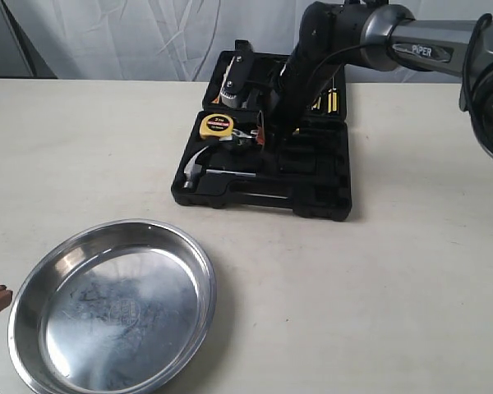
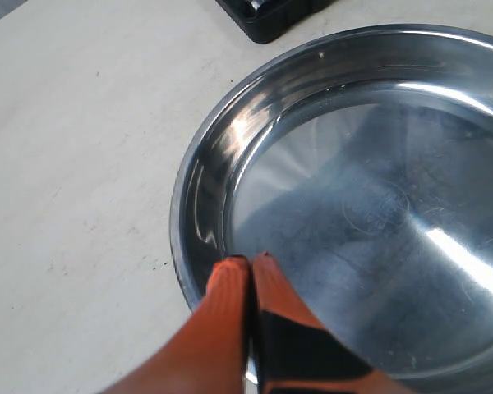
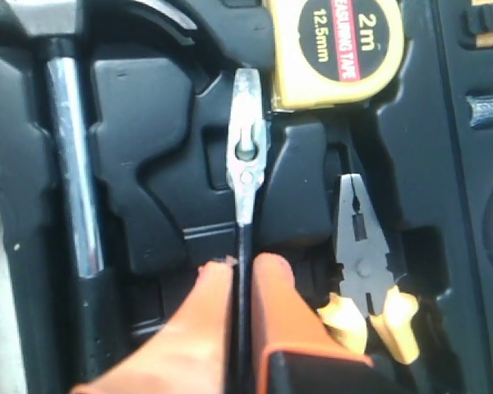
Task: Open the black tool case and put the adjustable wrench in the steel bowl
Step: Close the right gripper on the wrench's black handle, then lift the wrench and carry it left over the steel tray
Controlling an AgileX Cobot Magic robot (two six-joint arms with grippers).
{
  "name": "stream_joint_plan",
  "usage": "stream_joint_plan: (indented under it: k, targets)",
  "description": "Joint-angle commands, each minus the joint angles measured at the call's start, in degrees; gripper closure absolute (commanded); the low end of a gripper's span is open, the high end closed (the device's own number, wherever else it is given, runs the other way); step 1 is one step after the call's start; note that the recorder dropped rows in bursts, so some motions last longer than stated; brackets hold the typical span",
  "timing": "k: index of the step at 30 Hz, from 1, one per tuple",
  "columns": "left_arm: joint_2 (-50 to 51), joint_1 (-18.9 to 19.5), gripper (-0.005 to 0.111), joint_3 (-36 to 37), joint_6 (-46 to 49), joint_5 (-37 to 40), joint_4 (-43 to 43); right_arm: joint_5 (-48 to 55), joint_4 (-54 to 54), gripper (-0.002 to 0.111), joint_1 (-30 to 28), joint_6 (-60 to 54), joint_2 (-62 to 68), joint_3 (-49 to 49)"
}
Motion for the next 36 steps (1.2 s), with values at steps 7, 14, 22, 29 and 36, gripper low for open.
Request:
stream_joint_plan:
  k: [7, 14, 22, 29, 36]
  targets:
    - [-0.4, -0.2, 0.107, 0.1, 0.0, -0.7, -1.1, 1.3, -0.4, 0.109, -0.2, 1.0, 4.1, -0.1]
    - [-0.4, -0.2, 0.107, 0.1, 0.0, -0.8, -1.1, 0.7, -0.4, 0.109, -0.2, 1.0, 4.6, -0.1]
    - [-0.4, -0.2, 0.107, 0.1, 0.0, -0.8, -1.1, 1.1, -0.5, 0.109, -0.2, 1.0, 4.6, -0.1]
    - [-0.4, -0.2, 0.107, 0.1, 0.0, -0.8, -1.1, 0.4, -1.5, 0.072, -0.2, 1.0, 4.6, -0.1]
    - [-0.4, -0.2, 0.107, 0.1, 0.0, -0.8, -1.1, -1.5, -1.5, 0.109, -0.2, 2.4, 4.6, -0.1]
